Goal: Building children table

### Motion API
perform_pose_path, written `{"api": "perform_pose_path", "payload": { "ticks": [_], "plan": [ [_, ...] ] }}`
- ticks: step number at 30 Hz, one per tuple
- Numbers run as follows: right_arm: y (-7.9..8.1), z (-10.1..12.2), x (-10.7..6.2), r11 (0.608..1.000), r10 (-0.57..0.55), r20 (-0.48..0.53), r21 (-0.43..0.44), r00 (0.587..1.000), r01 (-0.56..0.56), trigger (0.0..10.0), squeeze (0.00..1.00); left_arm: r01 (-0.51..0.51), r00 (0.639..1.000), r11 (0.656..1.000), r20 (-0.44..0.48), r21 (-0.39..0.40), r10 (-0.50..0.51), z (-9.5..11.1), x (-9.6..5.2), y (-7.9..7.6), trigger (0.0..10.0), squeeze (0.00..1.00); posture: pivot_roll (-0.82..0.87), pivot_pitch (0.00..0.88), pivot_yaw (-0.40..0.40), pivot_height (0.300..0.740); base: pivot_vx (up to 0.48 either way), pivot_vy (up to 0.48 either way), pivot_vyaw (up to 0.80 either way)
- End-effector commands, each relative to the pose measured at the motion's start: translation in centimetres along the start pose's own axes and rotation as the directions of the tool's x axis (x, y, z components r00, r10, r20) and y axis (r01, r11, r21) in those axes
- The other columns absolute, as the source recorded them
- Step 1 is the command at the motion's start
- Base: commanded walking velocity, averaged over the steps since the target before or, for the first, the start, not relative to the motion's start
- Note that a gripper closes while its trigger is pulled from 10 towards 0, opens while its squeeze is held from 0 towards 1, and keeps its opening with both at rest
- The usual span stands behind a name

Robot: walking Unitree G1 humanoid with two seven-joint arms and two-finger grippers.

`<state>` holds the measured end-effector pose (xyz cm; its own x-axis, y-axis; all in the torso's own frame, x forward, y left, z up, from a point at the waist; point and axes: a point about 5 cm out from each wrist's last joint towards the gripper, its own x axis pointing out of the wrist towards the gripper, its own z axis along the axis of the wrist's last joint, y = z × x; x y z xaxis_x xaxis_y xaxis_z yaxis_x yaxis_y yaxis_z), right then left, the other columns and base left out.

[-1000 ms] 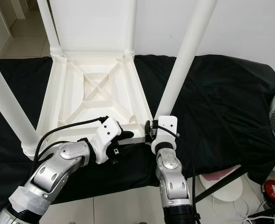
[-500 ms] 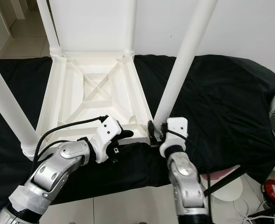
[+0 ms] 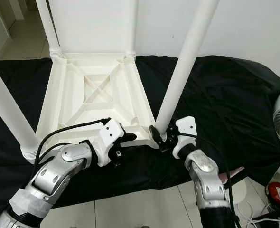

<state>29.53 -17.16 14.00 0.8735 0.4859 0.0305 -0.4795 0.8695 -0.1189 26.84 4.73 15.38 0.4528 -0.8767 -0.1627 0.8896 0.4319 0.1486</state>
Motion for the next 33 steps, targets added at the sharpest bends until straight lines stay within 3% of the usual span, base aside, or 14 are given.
{"api": "perform_pose_path", "payload": {
  "ticks": [1,4,5,6,18,27,30,33],
  "plan": [
    [0.1,-0.4,0.7,0.998,0.059,-0.013,-0.016,0.998,-0.059,10.0,0.00,0.030,1.000,1.000,-0.008,0.005,-0.030,0.0,0.2,-0.1,10.0,0.00,0.03,0.027,-0.059,0.740,0.000,0.000,0.00],
    [0.1,-0.6,1.6,0.994,0.102,-0.022,-0.024,0.995,-0.103,10.0,0.00,0.027,1.000,1.000,-0.007,0.006,-0.027,0.1,0.2,0.0,10.0,0.00,0.03,0.026,-0.060,0.740,0.000,0.000,0.00],
    [0.1,-0.7,2.0,0.992,0.123,-0.025,-0.034,0.992,-0.124,6.9,0.00,0.025,1.000,1.000,-0.006,0.008,-0.025,0.2,0.2,0.1,10.0,0.00,0.04,0.026,-0.061,0.740,0.000,0.000,0.00],
    [0.1,-0.8,2.3,0.988,0.146,-0.036,-0.040,0.989,-0.148,0.0,0.00,0.019,1.000,1.000,-0.006,0.012,-0.019,0.2,0.2,0.3,10.0,0.00,0.04,0.026,-0.060,0.740,0.000,0.000,0.00],
    [0.1,-2.0,2.3,0.972,0.229,-0.079,-0.026,0.970,-0.232,0.0,0.00,0.004,1.000,1.000,-0.001,0.012,-0.004,0.4,0.0,0.5,10.0,0.00,0.05,0.036,-0.064,0.740,0.000,0.000,0.00],
    [0.2,-2.4,2.4,0.978,0.209,-0.062,-0.002,0.976,-0.210,0.0,0.00,0.004,1.000,1.000,-0.002,0.005,-0.004,0.3,0.0,0.6,10.0,0.00,0.05,0.038,-0.056,0.740,0.000,0.000,0.00],
    [0.4,-2.7,2.6,0.988,0.152,-0.063,0.005,0.986,-0.152,0.0,0.00,0.005,1.000,1.000,-0.004,0.005,-0.005,0.3,0.1,0.8,10.0,0.00,0.05,0.037,-0.058,0.740,0.000,0.000,0.00],
    [1.1,-2.1,2.8,1.000,0.003,-0.033,0.023,0.999,-0.002,0.0,0.00,-0.014,1.000,1.000,0.002,0.007,0.014,0.4,0.2,1.2,10.0,0.00,0.05,0.036,-0.066,0.740,0.000,0.000,0.00]
  ]
}}
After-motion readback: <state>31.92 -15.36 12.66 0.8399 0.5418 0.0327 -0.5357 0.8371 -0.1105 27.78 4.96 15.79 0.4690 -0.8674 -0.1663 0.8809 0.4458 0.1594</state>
